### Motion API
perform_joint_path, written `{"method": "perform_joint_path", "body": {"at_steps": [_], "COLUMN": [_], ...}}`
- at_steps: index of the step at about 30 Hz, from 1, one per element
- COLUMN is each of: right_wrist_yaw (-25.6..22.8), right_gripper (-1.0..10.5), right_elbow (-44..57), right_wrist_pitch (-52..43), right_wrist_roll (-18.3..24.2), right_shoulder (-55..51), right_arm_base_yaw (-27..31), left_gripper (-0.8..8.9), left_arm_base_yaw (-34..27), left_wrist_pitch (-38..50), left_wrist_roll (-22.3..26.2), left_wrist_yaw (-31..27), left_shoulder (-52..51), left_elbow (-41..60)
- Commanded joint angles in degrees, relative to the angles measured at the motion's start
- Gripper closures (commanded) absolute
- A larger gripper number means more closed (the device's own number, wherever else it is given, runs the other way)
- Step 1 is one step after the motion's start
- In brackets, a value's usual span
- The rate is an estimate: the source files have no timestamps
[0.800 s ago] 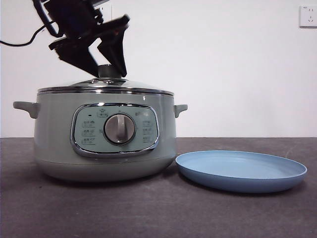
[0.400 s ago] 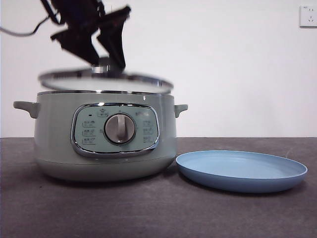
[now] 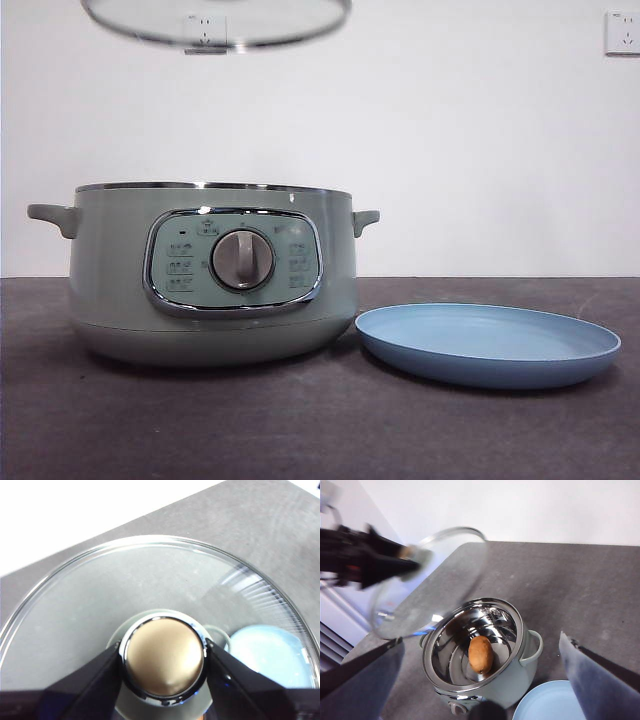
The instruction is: Take the potato out from the steamer,put the potato on the plate,close the lid
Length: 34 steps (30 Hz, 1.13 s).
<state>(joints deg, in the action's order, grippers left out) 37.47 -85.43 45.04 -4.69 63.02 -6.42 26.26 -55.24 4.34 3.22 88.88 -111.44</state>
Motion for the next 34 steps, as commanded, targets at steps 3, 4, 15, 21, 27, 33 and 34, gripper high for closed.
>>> {"method": "perform_joint_path", "body": {"at_steps": [3,4,15,21,27,33,34], "right_wrist_yaw": [0.0,0.0,-7.8,-15.3,-20.0,-20.9,-22.4], "right_gripper": [3.0,3.0,3.3,3.3,3.3,3.3,3.3], "right_elbow": [-1.5,-2.6,-20.3,-29.1,-30.6,-30.6,-30.6], "right_wrist_pitch": [-1.2,-1.2,1.0,3.7,2.5,3.1,3.3], "right_wrist_roll": [0.3,0.4,4.5,8.8,10.1,10.2,10.2], "right_shoulder": [3.8,5.2,21.4,31.8,42.4,52.3,53.8], "right_arm_base_yaw": [-4.0,-5.5,-20.8,-28.3,-33.0,-34.7,-34.9], "left_gripper": [8.22,8.22,8.22,8.22,8.22,8.22,8.22], "left_arm_base_yaw": [0.0,0.0,0.0,0.0,0.0,0.0,0.0], "left_wrist_pitch": [-8.2,-10.6,-18.8,-21.2,-21.5,-22.4,-22.5], "left_wrist_roll": [3.7,4.1,6.7,6.7,6.6,6.6,6.6], "left_wrist_yaw": [2.5,3.2,-9.1,-14.3,-15.8,-15.7,-15.7], "left_shoulder": [-3.3,-3.8,-13.0,-19.2,-22.9,-23.1,-22.8], "left_elbow": [-11.1,-13.4,-25.4,-25.6,-25.6,-25.5,-25.5]}}
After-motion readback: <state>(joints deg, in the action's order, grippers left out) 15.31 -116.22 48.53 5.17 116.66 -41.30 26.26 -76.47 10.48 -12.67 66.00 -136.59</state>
